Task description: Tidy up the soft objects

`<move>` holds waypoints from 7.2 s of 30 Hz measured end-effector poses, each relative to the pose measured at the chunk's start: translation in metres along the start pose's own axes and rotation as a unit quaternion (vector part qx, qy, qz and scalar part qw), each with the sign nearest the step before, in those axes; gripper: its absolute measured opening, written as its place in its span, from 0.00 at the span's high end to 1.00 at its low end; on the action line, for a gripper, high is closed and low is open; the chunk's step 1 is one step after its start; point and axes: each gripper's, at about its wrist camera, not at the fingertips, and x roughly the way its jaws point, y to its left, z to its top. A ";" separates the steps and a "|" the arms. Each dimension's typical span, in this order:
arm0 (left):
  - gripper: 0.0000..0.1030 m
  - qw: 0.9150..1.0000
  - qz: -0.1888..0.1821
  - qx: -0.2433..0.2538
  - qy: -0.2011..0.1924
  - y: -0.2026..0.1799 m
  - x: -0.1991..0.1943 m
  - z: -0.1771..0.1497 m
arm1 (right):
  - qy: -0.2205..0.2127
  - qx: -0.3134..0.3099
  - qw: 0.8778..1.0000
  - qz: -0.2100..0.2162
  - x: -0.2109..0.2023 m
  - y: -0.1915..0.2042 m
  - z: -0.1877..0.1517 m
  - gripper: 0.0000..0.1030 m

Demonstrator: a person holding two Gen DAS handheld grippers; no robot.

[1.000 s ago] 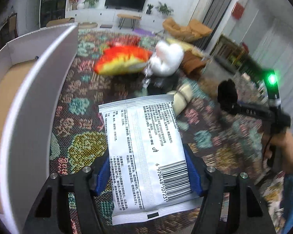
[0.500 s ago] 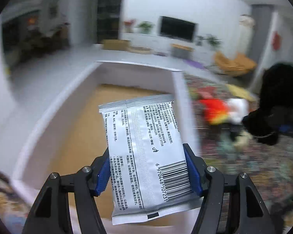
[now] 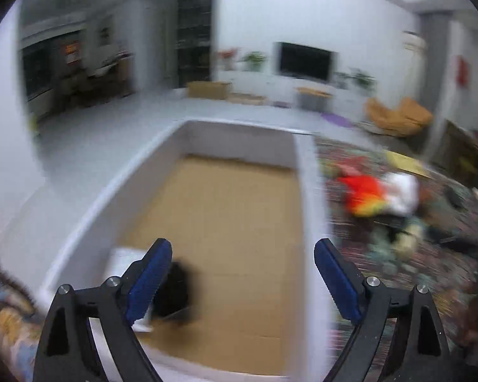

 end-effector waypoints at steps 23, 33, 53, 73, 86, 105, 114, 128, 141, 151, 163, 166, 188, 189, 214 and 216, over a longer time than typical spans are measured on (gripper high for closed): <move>0.00 0.969 -0.122 0.174 0.130 -0.269 0.210 -0.061 | 0.020 0.039 0.973 -0.225 0.036 -0.164 -0.039 0.11; 0.00 0.969 -0.121 0.172 0.127 -0.268 0.213 -0.060 | 0.019 0.037 0.973 -0.226 0.034 -0.163 -0.044 0.11; 0.00 0.969 -0.120 0.172 0.127 -0.269 0.213 -0.060 | 0.018 0.036 0.974 -0.225 0.033 -0.163 -0.045 0.11; 0.00 0.969 -0.120 0.172 0.127 -0.269 0.213 -0.060 | 0.018 0.036 0.974 -0.225 0.034 -0.163 -0.045 0.11; 0.00 0.969 -0.120 0.172 0.127 -0.269 0.213 -0.060 | 0.017 0.037 0.974 -0.225 0.034 -0.163 -0.045 0.11; 0.00 0.970 -0.120 0.172 0.127 -0.269 0.213 -0.060 | 0.017 0.037 0.974 -0.225 0.034 -0.162 -0.045 0.11; 0.00 0.969 -0.123 0.174 0.129 -0.270 0.214 -0.060 | 0.017 0.037 0.974 -0.225 0.034 -0.162 -0.045 0.11; 0.00 0.962 -0.133 0.190 0.144 -0.243 0.177 -0.088 | 0.017 0.037 0.974 -0.225 0.035 -0.162 -0.045 0.11; 0.00 0.958 -0.146 0.203 0.141 -0.217 0.139 -0.118 | 0.056 0.082 0.988 -0.117 0.039 -0.159 -0.022 0.08; 0.00 0.961 -0.149 0.201 0.119 -0.214 0.130 -0.126 | 0.100 0.026 0.990 -0.097 0.123 -0.084 0.030 0.15; 0.00 0.964 -0.140 0.187 0.126 -0.218 0.130 -0.122 | 0.043 -0.016 0.972 -0.229 0.026 -0.158 -0.028 0.52; 0.00 0.962 -0.155 0.167 0.150 -0.230 0.141 -0.103 | 0.026 0.003 0.972 -0.235 0.020 -0.172 -0.039 0.29; 0.59 0.963 -0.153 0.168 0.145 -0.273 0.159 -0.089 | 0.006 0.043 0.975 -0.216 0.011 -0.189 -0.053 0.22; 0.49 0.963 -0.157 0.169 0.138 -0.266 0.146 -0.099 | 0.005 0.044 0.976 -0.215 0.011 -0.189 -0.053 0.22; 0.04 0.962 -0.124 0.190 0.152 -0.267 0.157 -0.104 | 0.023 0.035 0.976 -0.216 0.015 -0.185 -0.051 0.17; 0.04 0.960 -0.123 0.195 0.157 -0.269 0.158 -0.102 | 0.059 0.041 0.977 -0.201 0.016 -0.186 -0.045 0.16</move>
